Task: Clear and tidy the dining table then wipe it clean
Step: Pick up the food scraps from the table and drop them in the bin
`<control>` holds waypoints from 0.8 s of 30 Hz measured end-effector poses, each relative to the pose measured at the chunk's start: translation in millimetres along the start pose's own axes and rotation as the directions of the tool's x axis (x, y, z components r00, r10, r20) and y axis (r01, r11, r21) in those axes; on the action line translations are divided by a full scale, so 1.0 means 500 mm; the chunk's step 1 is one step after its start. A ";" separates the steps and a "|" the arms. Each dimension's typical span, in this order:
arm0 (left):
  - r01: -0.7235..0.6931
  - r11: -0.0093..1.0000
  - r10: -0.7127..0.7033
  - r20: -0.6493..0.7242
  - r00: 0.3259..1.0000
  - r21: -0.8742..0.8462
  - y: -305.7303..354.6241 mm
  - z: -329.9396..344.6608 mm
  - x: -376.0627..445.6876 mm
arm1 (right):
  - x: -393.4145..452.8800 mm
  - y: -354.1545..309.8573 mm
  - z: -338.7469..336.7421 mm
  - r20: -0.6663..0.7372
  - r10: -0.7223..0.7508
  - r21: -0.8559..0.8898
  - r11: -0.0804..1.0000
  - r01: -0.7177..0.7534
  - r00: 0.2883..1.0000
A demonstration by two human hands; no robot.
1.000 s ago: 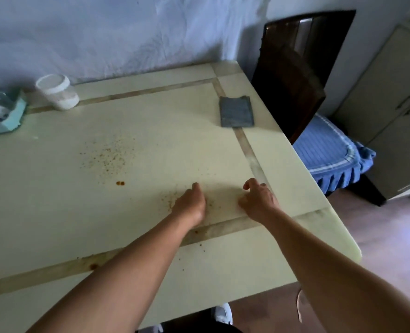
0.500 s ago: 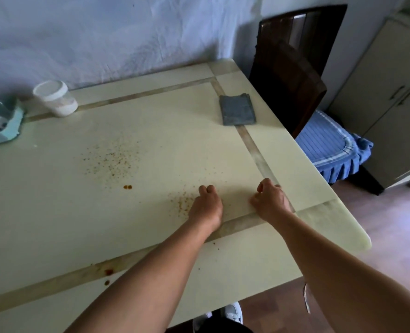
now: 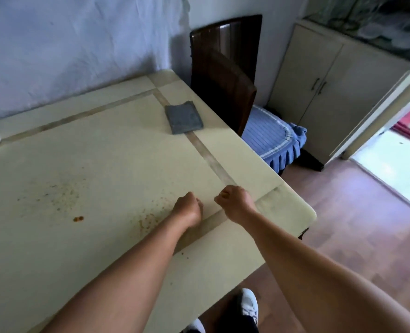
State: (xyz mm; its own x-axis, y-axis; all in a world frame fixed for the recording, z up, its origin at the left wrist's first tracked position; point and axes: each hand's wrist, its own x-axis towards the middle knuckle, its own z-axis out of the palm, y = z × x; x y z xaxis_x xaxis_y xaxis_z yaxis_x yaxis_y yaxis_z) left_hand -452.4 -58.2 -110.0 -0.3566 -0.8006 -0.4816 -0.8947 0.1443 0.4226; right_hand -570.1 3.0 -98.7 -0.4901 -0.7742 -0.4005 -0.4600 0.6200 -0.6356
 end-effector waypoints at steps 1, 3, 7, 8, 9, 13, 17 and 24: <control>-0.023 0.997 0.022 -0.014 1.000 -0.076 0.023 -0.001 0.000 | 0.003 0.005 -0.011 -0.030 0.008 0.037 0.999 -0.006 1.000; -0.079 0.969 0.075 -0.025 0.997 -0.236 0.080 0.001 -0.001 | 0.011 0.017 -0.040 -0.061 0.023 0.084 0.996 -0.018 0.998; -0.195 0.903 0.183 -0.066 0.981 -0.382 0.217 0.033 0.018 | 0.045 0.065 -0.128 -0.189 0.054 0.130 0.991 -0.030 0.980; -0.206 0.898 0.196 -0.068 0.978 -0.388 0.247 0.042 0.026 | 0.056 0.082 -0.150 -0.216 0.055 0.129 0.991 -0.027 0.975; -0.218 0.895 0.210 -0.062 0.976 -0.389 0.279 0.052 0.034 | 0.068 0.102 -0.173 -0.238 0.061 0.137 0.990 -0.029 0.969; -0.238 0.903 0.243 -0.031 0.969 -0.359 0.411 0.101 0.074 | 0.122 0.195 -0.277 -0.293 0.105 0.186 0.981 -0.051 0.950; -0.224 0.942 0.235 0.017 0.972 -0.252 0.525 0.163 0.115 | 0.176 0.303 -0.360 -0.273 0.141 0.155 0.983 -0.101 0.952; -0.064 0.974 0.106 0.185 0.977 -0.219 0.628 0.273 0.187 | 0.260 0.433 -0.412 -0.181 0.239 0.123 0.968 -0.219 0.954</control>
State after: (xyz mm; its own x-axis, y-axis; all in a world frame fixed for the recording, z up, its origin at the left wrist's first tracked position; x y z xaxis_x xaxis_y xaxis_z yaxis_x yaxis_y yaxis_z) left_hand -803.7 -8.2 -127.2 -0.4928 -0.6595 -0.5676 -0.7893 0.0643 0.6107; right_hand -886.1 63.1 -152.5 -0.7117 -0.5675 -0.4141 -0.2469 0.7539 -0.6089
